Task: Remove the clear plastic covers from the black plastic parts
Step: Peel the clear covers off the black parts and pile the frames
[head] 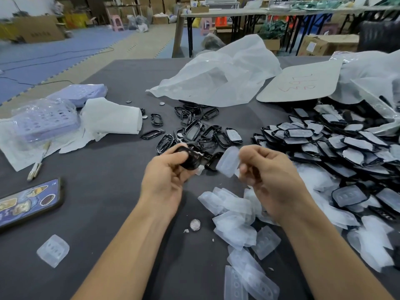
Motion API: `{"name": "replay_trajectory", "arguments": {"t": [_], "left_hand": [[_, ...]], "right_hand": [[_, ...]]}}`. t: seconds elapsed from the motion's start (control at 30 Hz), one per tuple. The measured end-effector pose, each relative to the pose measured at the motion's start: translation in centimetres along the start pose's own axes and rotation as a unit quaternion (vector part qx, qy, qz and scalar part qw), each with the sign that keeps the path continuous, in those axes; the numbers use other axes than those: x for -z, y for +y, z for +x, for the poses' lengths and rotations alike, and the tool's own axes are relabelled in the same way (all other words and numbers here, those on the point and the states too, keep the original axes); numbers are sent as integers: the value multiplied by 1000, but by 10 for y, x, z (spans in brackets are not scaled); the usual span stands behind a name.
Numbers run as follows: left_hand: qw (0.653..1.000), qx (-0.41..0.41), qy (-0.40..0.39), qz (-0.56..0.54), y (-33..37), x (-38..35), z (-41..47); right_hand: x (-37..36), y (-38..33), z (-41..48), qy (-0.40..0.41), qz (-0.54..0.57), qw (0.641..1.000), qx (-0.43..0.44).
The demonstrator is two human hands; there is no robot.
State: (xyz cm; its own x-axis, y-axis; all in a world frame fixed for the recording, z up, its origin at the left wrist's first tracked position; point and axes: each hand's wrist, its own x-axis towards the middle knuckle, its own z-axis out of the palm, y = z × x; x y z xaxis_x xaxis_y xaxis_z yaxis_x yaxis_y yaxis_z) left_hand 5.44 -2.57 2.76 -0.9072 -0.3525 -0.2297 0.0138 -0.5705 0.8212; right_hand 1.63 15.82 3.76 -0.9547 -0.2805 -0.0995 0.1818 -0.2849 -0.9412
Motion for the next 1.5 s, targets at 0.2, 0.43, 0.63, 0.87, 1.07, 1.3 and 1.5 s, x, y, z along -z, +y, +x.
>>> {"name": "replay_trajectory", "arguments": {"t": [0.2, 0.43, 0.63, 0.87, 1.07, 1.3, 1.5], "left_hand": [[981, -9, -32, 192, -11, -9, -9], [975, 52, -132, 171, -14, -11, -13], [978, 58, -184, 77, -12, -9, -11], [964, -65, -180, 187, -13, -7, -14], [920, -176, -201, 286, -15, -8, -14], [911, -214, -126, 330, -22, -8, -11], [961, -149, 11, 234, -18, -8, -4]], "right_hand": [[2, 1, 3, 17, 111, 993, -31], [5, 1, 4, -25, 103, 994, -39], [4, 2, 3, -84, 65, 993, -42], [3, 4, 4, -44, 12, 997, -58], [4, 11, 6, -92, -131, 984, -82], [19, 2, 7, -178, -117, 973, -88], [24, -2, 5, -176, -96, 976, -89]]}}
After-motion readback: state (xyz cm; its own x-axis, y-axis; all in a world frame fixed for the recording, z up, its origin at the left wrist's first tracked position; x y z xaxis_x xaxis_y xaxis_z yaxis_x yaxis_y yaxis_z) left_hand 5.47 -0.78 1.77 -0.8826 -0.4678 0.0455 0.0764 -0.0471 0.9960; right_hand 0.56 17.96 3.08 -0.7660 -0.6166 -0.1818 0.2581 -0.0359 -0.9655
